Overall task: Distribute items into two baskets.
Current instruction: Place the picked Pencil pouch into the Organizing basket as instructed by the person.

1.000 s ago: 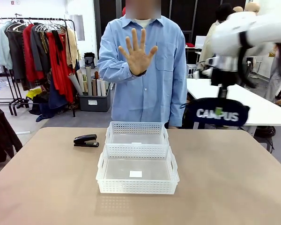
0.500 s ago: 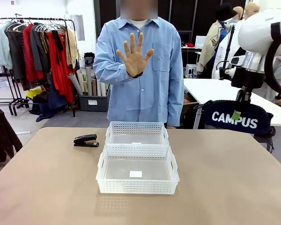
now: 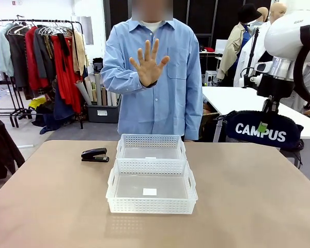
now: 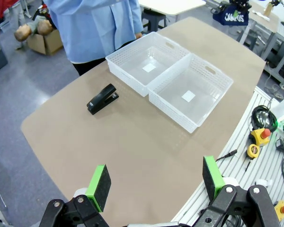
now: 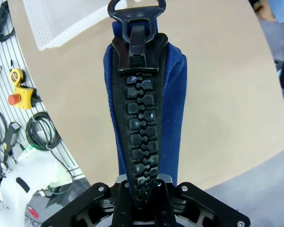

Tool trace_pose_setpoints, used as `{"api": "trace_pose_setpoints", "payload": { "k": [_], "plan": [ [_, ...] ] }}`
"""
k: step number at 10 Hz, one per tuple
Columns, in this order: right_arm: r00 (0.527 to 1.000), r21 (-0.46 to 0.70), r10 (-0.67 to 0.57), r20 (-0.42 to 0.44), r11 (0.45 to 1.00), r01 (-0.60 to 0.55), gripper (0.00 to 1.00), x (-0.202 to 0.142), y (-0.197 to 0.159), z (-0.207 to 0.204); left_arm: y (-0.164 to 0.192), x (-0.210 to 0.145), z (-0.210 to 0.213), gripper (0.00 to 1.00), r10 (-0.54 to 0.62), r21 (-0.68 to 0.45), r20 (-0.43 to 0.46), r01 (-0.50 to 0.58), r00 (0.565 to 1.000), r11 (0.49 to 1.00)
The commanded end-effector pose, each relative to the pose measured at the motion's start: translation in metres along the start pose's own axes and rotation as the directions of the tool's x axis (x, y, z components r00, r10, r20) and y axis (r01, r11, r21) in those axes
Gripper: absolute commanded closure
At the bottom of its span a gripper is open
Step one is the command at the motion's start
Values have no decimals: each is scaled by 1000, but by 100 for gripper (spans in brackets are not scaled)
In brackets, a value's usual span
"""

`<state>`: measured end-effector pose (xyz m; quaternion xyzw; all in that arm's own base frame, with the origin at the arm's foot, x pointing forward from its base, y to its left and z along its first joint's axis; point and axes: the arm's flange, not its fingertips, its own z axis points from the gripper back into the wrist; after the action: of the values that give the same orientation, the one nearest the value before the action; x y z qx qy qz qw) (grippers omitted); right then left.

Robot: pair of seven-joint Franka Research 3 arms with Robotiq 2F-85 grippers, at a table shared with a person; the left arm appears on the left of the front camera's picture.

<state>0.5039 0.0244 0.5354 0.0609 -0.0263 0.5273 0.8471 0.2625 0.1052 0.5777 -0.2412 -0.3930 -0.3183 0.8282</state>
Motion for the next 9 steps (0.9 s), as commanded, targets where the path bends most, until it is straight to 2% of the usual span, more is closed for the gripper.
{"api": "trace_pose_setpoints", "payload": {
  "k": [1, 9],
  "plan": [
    [1000, -10, -10, -2, 1000, 10, 100, 2, 0, 4, -1, 0, 0, 0, -11, -14, 13, 11, 1000, 1000],
    [1000, -10, -10, -2, 1000, 10, 100, 2, 0, 4, -1, 0, 0, 0, -11, -14, 13, 11, 1000, 1000]
  ]
}}
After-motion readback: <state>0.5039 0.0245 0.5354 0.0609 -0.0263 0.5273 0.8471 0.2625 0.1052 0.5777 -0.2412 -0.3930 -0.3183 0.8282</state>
